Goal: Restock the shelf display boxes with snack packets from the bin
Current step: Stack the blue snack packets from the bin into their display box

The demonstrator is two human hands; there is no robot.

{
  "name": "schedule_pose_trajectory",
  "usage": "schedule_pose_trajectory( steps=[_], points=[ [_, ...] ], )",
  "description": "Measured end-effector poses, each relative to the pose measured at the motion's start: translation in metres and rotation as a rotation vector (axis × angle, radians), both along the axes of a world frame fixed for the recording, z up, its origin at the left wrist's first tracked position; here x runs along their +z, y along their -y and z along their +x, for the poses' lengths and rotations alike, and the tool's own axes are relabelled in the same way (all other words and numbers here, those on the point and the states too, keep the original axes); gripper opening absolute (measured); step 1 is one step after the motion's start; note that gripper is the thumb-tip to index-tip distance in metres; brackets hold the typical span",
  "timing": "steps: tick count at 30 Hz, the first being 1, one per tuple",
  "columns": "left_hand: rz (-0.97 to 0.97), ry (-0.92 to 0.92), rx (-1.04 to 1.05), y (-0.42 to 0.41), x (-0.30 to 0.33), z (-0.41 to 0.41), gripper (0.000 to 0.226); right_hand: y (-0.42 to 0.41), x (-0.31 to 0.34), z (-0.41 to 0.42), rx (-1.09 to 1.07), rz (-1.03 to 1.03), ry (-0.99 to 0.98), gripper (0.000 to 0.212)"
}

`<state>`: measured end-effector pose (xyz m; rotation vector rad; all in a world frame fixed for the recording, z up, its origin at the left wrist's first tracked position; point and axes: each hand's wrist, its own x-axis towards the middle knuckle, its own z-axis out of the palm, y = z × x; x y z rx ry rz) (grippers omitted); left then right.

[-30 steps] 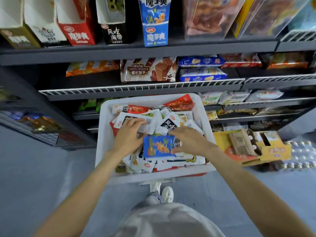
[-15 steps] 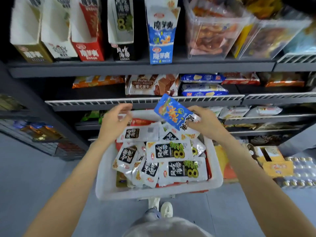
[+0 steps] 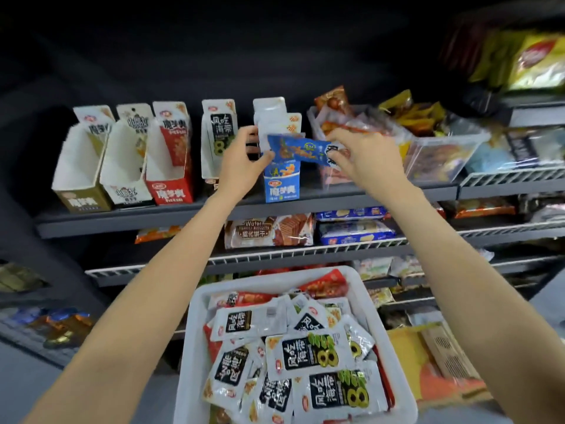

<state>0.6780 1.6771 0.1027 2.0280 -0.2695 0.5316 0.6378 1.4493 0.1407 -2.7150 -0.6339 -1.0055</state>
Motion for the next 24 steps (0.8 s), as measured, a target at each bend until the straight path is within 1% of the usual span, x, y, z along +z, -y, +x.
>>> schedule_pose_trajectory(
  steps=[2,4,7,9,11,12,14,16,18,19,20,21,22,24],
  points=[
    [-0.031,0.017,-0.002,-0.004,-0.001,0.007,0.043,-0.008,0.006,0.007,-0.006,-0.026,0.105,0.018],
    [-0.042,0.020,-0.046,-0.011,-0.001,0.011,0.039,-0.016,0.014,0.011,-0.002,-0.061,0.180,0.013],
    [-0.015,0.040,-0.092,-0.017,0.001,0.009,0.042,-0.021,0.023,0.017,0.027,-0.120,0.152,0.014],
    [0.080,0.160,-0.048,-0.020,0.003,0.003,0.045,-0.022,0.025,0.019,0.050,-0.151,0.122,0.019],
    [0.233,0.332,-0.014,-0.022,0.000,-0.005,0.045,-0.021,0.024,0.019,0.074,-0.169,0.101,0.019],
    [0.310,0.388,-0.020,-0.022,-0.002,-0.008,0.043,-0.021,0.022,0.019,0.076,-0.190,0.081,0.020],
    [0.458,0.397,-0.031,-0.019,-0.009,-0.013,0.038,-0.023,0.019,0.021,0.074,-0.241,0.051,0.021],
    [0.526,0.385,0.022,-0.012,-0.015,-0.012,0.028,-0.027,0.017,0.023,0.107,-0.239,0.060,0.024],
    [0.499,0.371,0.080,-0.008,-0.018,-0.007,0.018,-0.032,0.016,0.025,0.154,-0.130,0.100,0.032],
    [0.467,0.349,0.103,-0.007,-0.020,-0.005,0.017,-0.034,0.016,0.027,0.167,-0.016,0.085,0.039],
    [0.431,0.319,0.122,-0.006,-0.022,-0.004,0.017,-0.035,0.014,0.028,0.175,0.138,0.052,0.045],
    [0.393,0.284,0.140,-0.006,-0.024,-0.003,0.017,-0.035,0.012,0.030,0.175,0.304,0.013,0.049],
    [0.349,0.244,0.156,-0.006,-0.027,-0.003,0.018,-0.034,0.010,0.033,0.142,0.429,-0.028,0.051],
    [0.258,0.160,0.180,-0.004,-0.031,-0.004,0.018,-0.034,0.002,0.039,0.028,0.491,-0.123,0.047]
  ],
)
